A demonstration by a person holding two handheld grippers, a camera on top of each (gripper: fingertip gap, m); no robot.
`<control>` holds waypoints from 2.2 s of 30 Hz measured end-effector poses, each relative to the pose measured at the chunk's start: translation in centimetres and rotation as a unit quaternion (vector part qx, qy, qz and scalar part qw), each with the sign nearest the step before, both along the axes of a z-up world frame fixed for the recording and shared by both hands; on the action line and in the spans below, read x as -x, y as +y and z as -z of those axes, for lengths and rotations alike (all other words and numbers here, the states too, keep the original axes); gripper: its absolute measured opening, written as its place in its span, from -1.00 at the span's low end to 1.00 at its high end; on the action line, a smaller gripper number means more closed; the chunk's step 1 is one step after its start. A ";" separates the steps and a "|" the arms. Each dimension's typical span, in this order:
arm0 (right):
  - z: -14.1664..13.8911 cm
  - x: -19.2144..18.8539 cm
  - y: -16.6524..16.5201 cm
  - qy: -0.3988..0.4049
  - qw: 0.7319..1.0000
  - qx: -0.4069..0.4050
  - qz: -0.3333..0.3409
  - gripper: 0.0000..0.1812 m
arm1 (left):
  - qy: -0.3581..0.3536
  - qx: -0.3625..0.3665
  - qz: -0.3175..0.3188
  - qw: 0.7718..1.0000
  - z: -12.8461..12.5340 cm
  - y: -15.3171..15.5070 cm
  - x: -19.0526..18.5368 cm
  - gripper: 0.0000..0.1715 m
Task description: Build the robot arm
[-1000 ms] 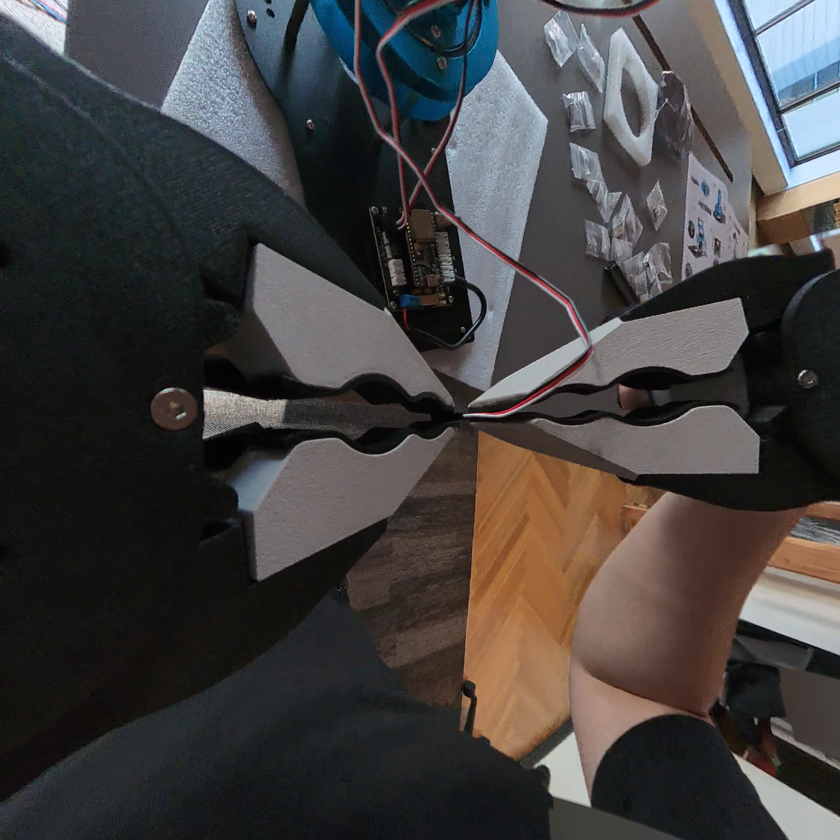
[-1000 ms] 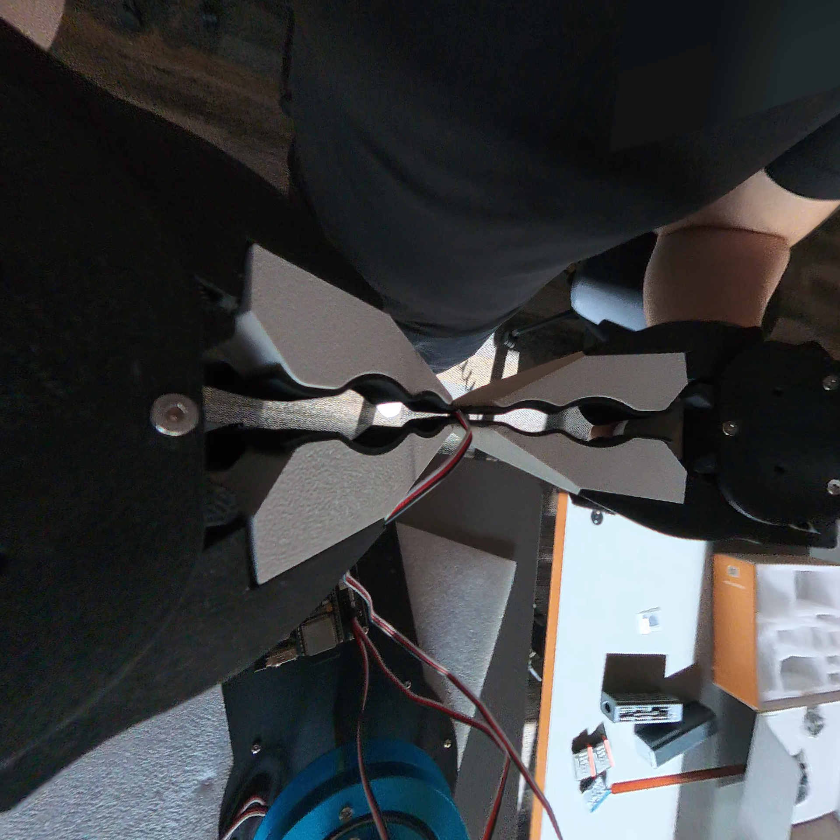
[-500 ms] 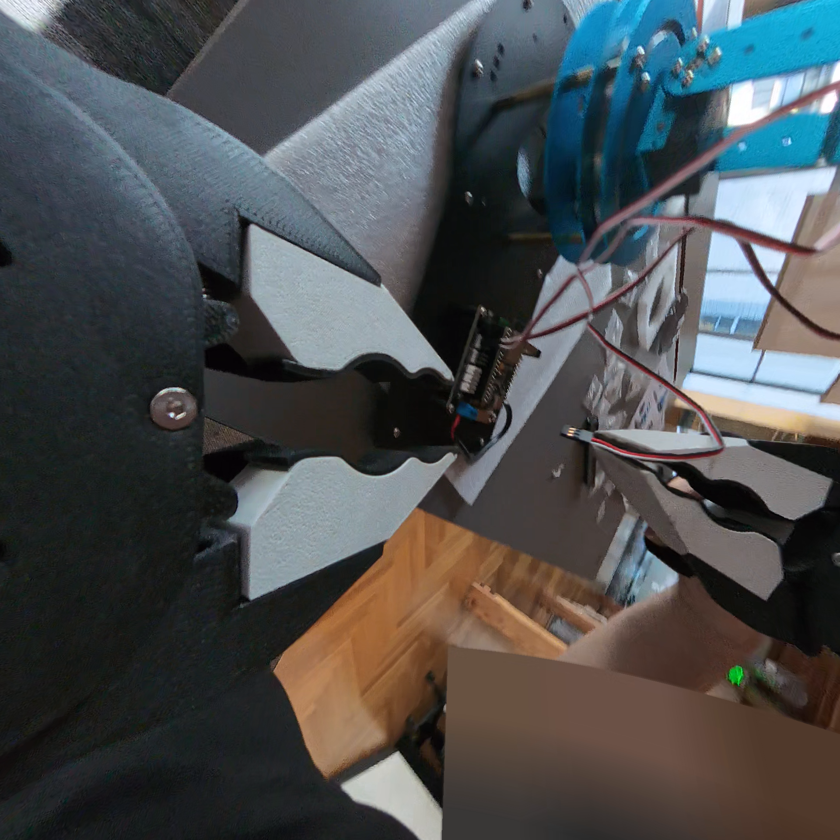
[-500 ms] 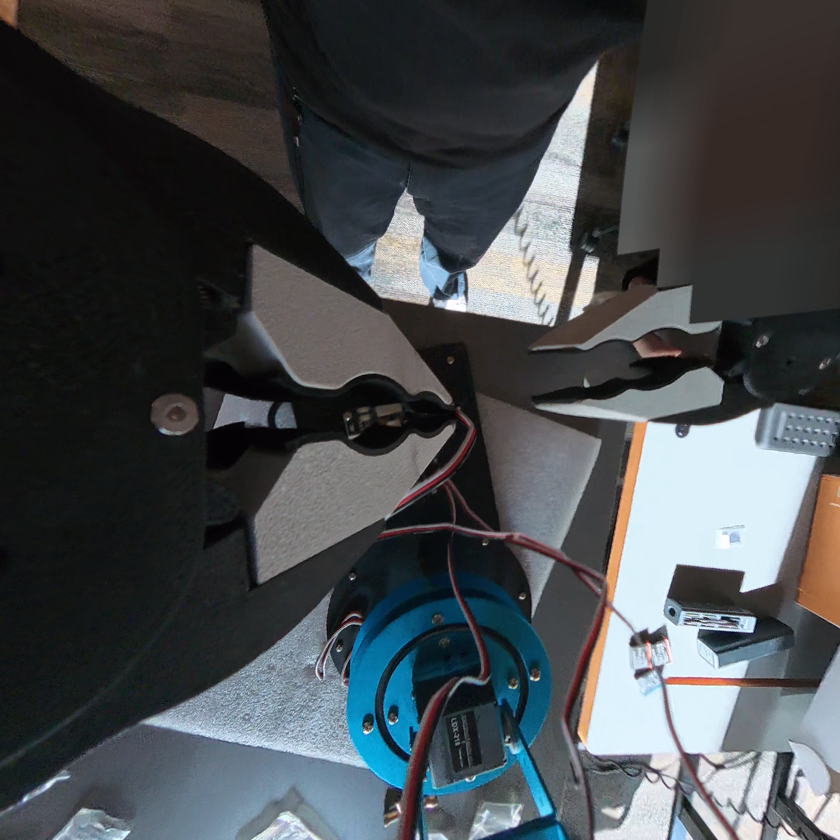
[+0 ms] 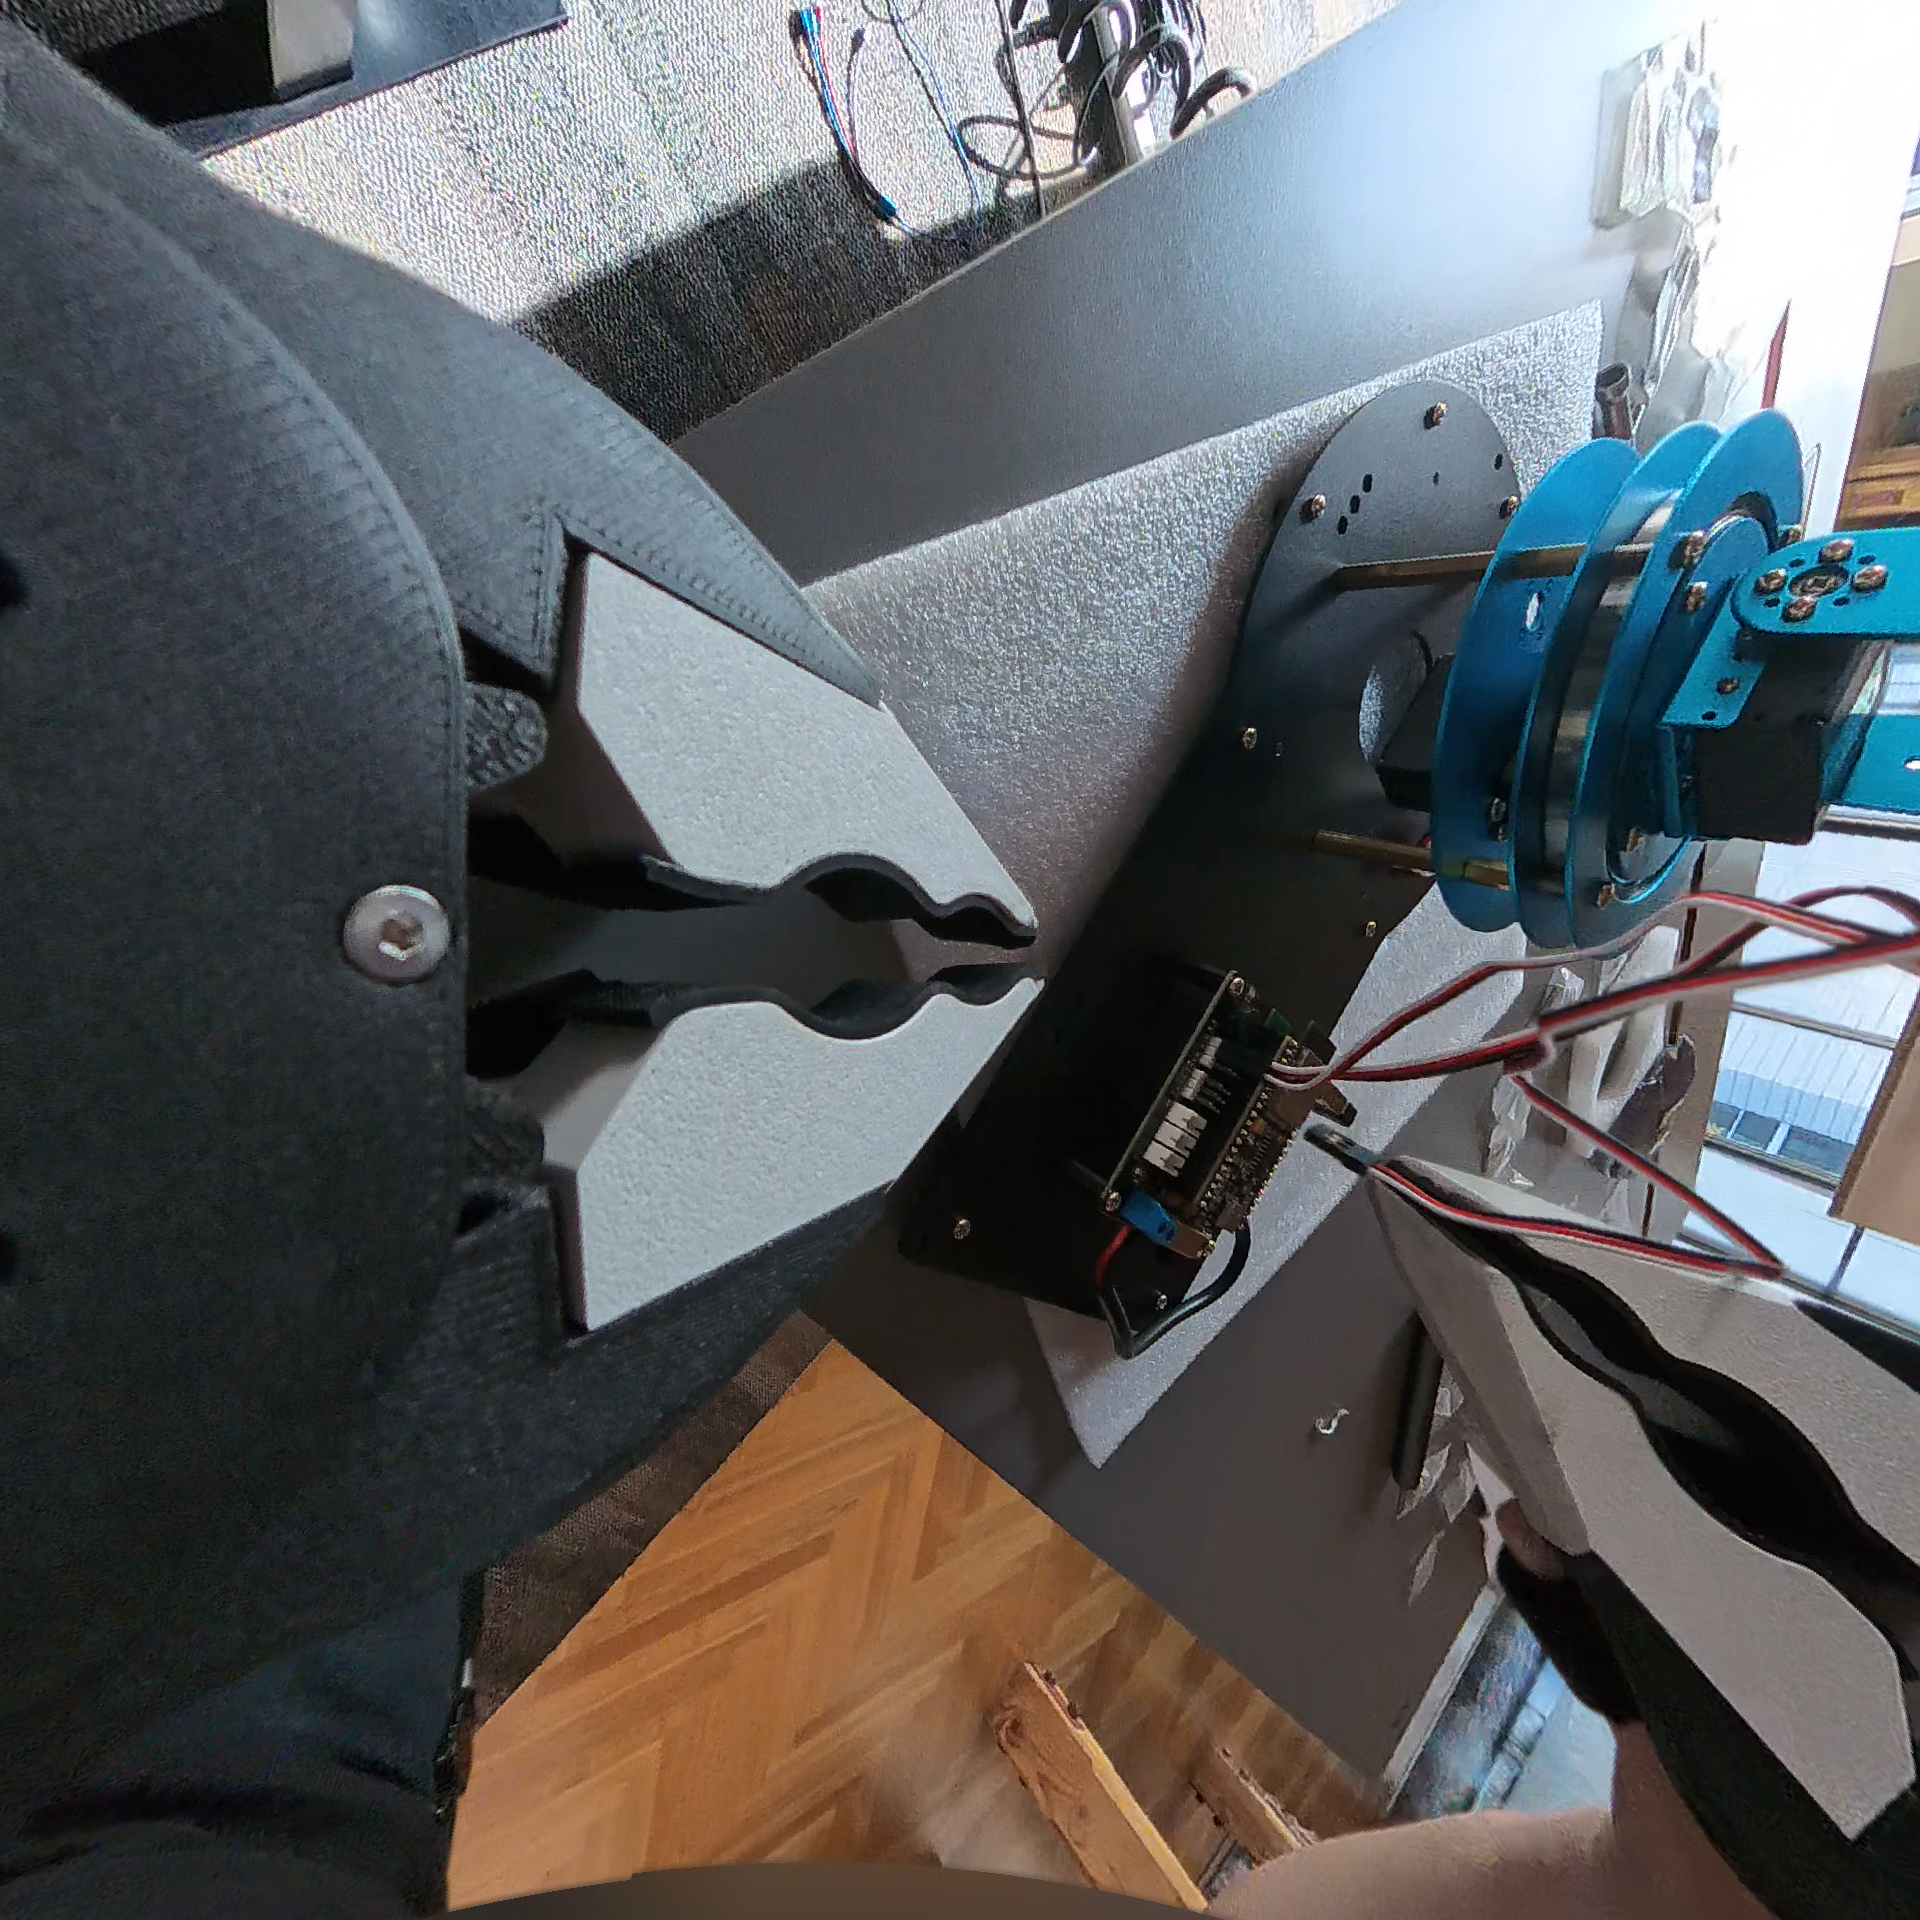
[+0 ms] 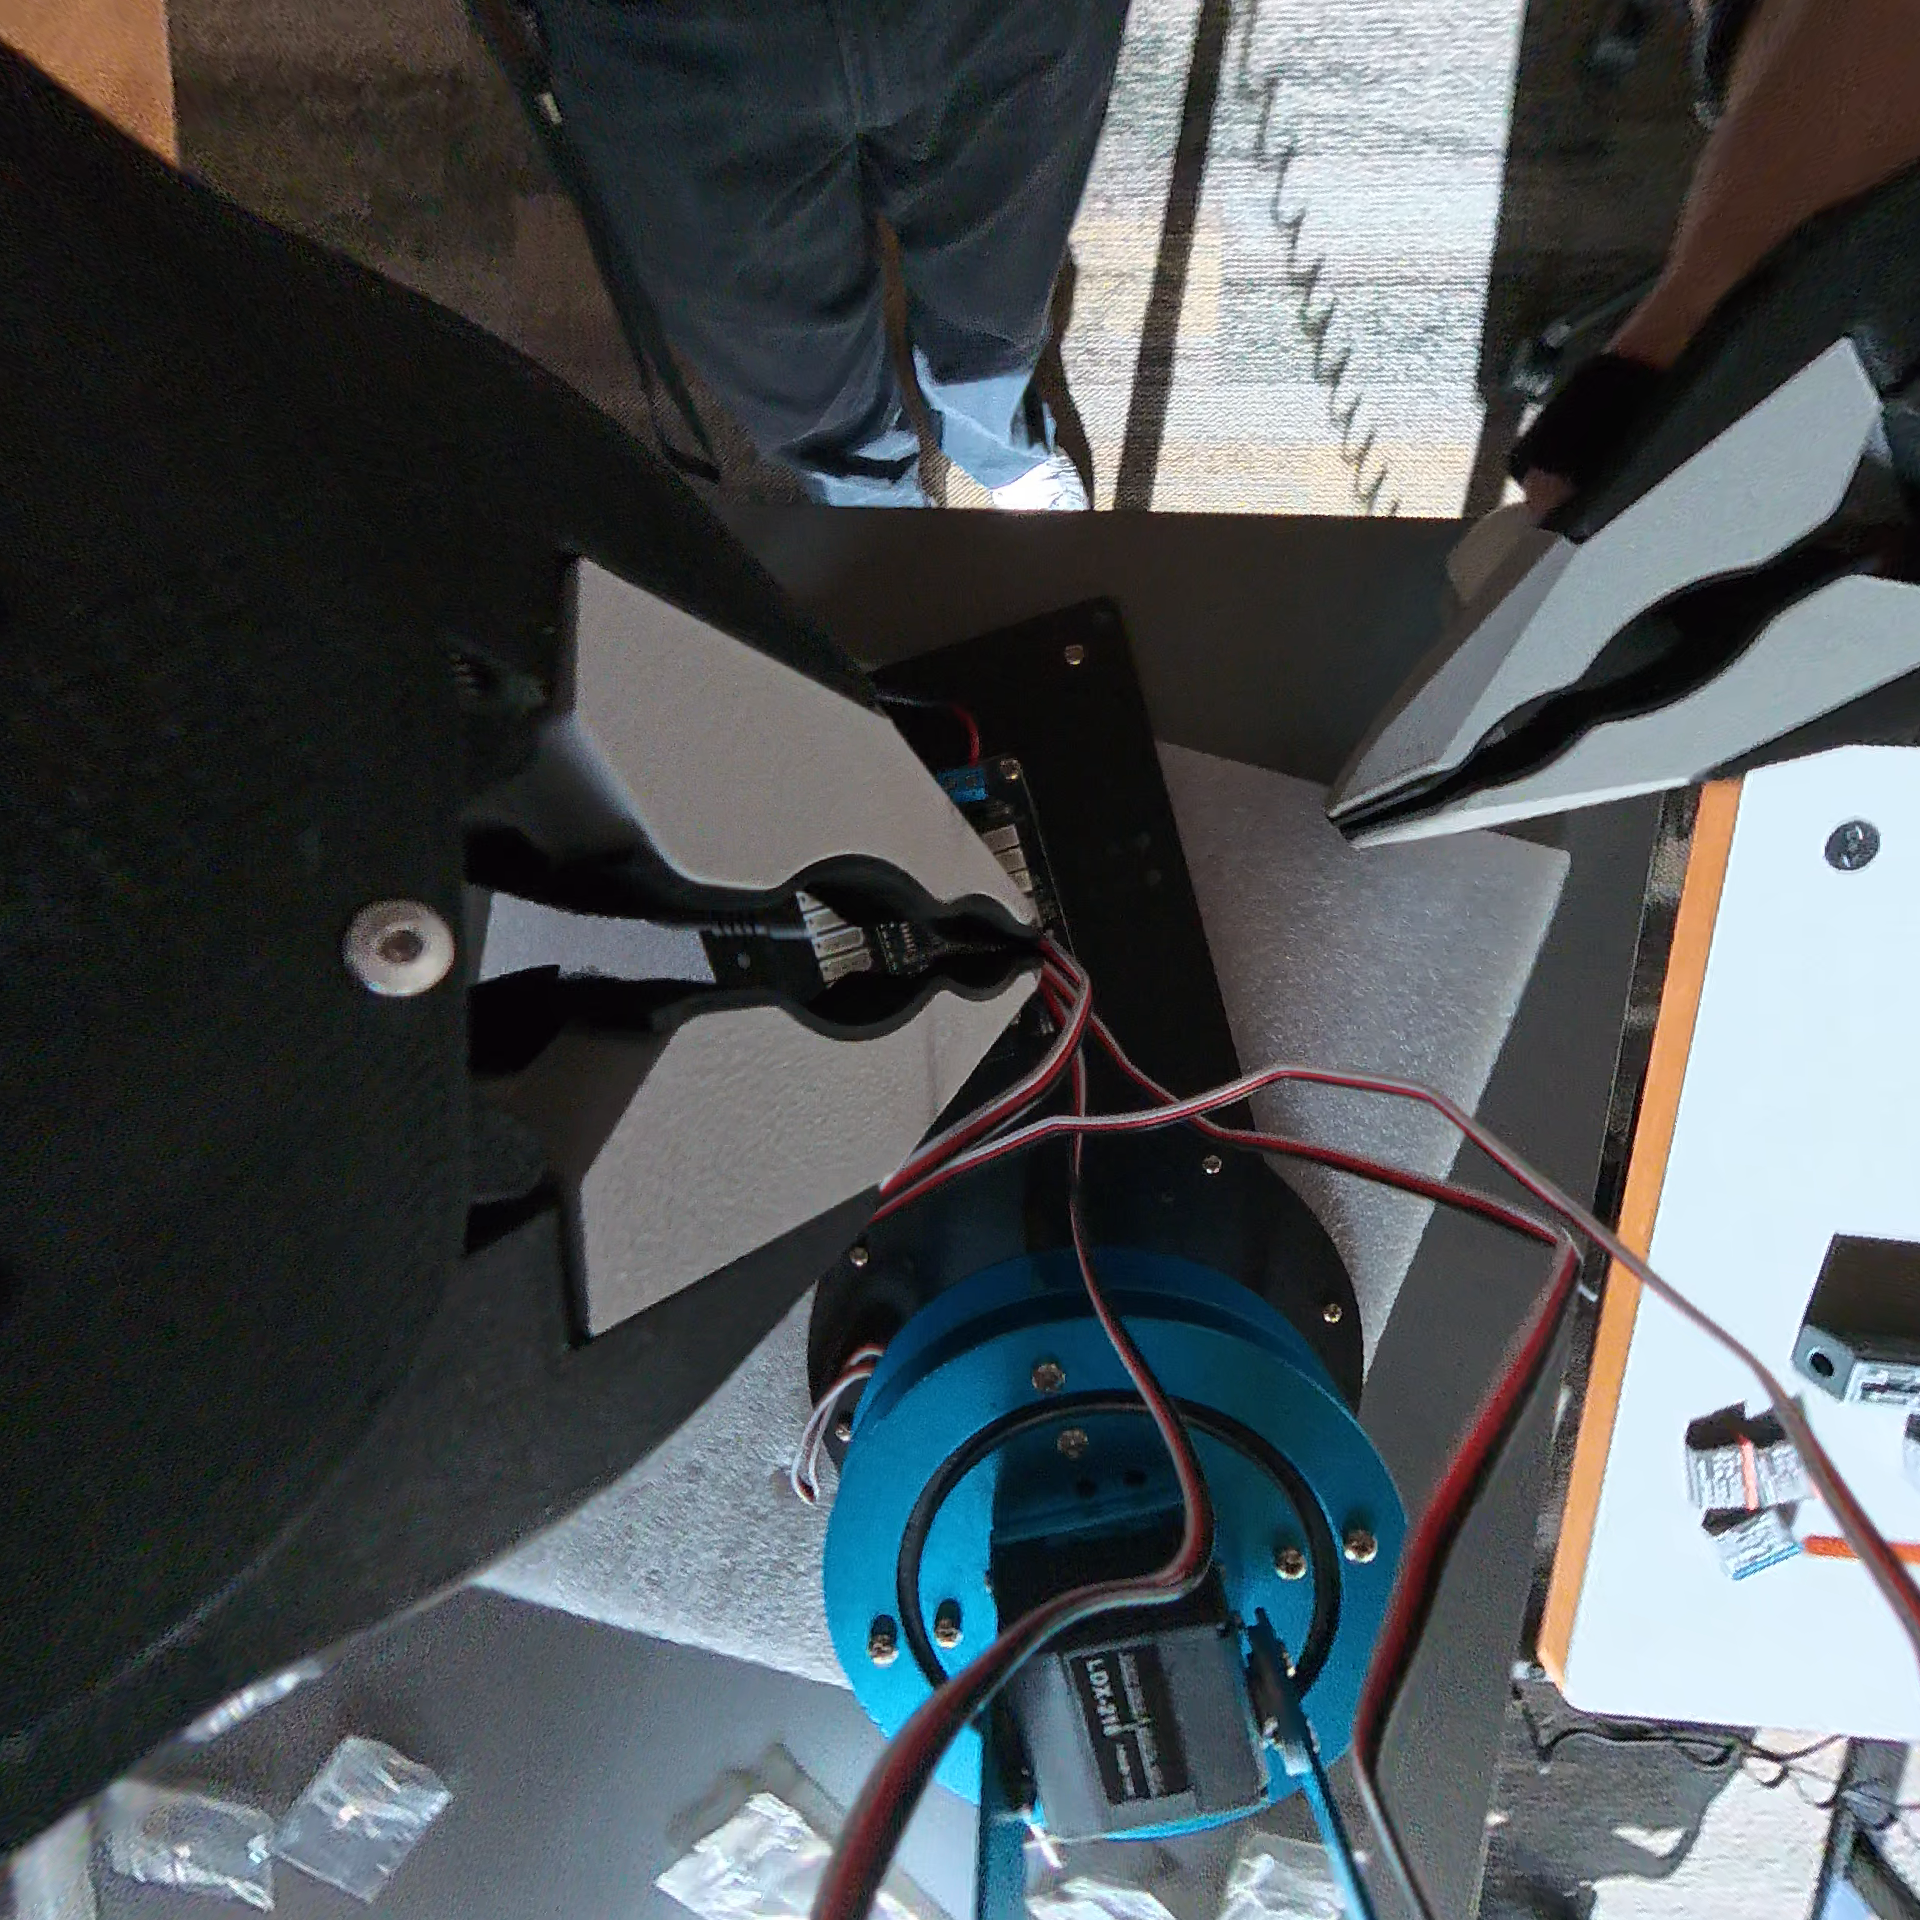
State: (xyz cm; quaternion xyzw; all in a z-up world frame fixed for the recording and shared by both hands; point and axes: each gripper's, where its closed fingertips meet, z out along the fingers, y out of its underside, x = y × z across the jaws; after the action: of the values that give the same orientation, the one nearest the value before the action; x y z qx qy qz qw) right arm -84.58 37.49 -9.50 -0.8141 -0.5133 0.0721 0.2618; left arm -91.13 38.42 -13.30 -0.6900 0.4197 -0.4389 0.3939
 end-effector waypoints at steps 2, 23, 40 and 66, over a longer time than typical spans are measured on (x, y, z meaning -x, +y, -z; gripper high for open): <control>-0.4 0.0 0.1 -0.006 0.999 -0.010 0.035 -0.99 | -0.004 0.000 0.006 1.000 -0.1 0.0 0.0 -0.99; 0.9 -0.1 0.1 -0.016 0.987 0.031 0.156 -0.98 | -0.052 0.007 0.069 0.996 -0.9 -1.4 0.3 -0.95; 2.2 -0.4 0.5 -0.050 0.987 0.013 0.152 -0.98 | -0.059 0.007 0.076 0.995 -1.1 -1.5 0.2 -0.94; -9.8 9.7 -10.8 0.305 0.945 0.103 0.065 -0.98 | 0.009 0.129 -0.034 0.991 -0.4 -2.1 13.2 -0.88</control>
State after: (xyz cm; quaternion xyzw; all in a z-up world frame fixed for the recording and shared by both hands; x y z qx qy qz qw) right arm -94.24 26.69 0.25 -0.8073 -0.3449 0.3522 0.3245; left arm -104.33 36.36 -12.86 -0.7525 0.3395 -0.4697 0.3129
